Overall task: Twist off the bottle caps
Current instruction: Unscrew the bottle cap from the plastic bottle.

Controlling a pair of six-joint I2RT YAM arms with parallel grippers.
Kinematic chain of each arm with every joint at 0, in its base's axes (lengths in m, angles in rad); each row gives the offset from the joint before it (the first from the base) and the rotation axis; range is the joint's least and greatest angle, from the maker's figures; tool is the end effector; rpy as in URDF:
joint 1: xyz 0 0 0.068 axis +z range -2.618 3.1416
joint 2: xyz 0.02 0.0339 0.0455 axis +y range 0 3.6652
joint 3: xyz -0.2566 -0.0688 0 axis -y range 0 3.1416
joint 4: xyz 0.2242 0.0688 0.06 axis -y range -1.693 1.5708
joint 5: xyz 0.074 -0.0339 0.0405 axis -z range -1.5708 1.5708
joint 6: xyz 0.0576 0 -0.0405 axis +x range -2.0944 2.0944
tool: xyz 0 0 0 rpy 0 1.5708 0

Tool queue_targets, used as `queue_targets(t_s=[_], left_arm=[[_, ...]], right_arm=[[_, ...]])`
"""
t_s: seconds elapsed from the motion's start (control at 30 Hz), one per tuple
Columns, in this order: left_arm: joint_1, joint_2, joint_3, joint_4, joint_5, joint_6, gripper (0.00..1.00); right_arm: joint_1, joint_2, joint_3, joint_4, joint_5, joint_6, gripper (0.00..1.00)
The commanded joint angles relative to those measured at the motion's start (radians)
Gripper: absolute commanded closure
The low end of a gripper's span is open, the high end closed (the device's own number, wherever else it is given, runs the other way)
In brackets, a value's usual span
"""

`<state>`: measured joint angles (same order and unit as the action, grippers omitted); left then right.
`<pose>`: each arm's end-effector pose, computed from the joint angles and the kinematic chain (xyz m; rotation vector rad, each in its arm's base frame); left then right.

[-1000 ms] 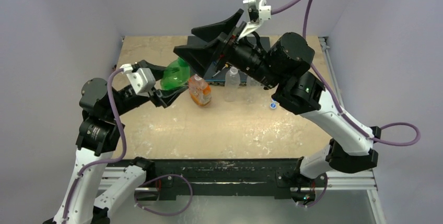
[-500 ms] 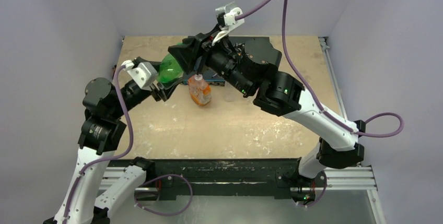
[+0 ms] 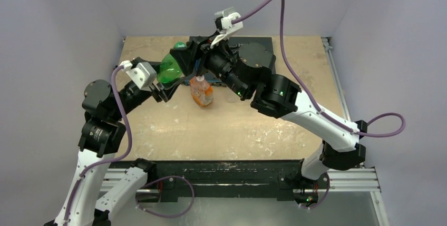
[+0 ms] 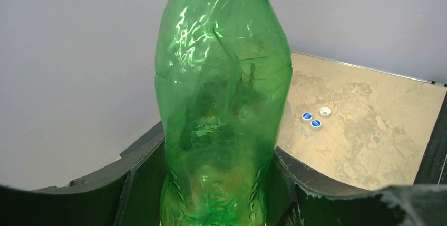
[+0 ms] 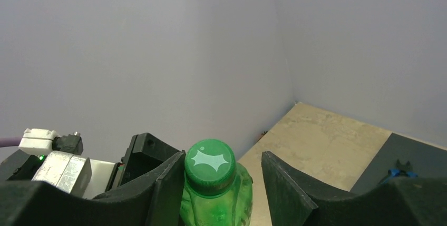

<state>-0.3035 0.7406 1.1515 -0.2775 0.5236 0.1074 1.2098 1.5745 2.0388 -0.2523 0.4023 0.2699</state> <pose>0.1202 -0.0678 0.4477 0.7119 1.2949 -0.5349 0.1337 0.2902 0.5509 -0.3188 1.4083 0.9578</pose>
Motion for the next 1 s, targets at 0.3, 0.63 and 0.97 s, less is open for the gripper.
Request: queue_targets(t_s=[0.3,0.63,0.97], left_arm=[[0.0,-0.02,-0.018,0.031,0.032,-0.041,0.84],[0.0,0.004,0.022,0.05,0.116,-0.1,0.27],[0.0,0.007,0.026,0.08,0.067,-0.1,0.36]], right_arm=[[0.002,-0.031,-0.015,0.118,-0.005,0.009,0.78],[0.002,-0.02,-0.039,0.043,-0.026,-0.005,1.0],[0.003,-0.015,-0.039,0.017,-0.049,-0.009,1.0]])
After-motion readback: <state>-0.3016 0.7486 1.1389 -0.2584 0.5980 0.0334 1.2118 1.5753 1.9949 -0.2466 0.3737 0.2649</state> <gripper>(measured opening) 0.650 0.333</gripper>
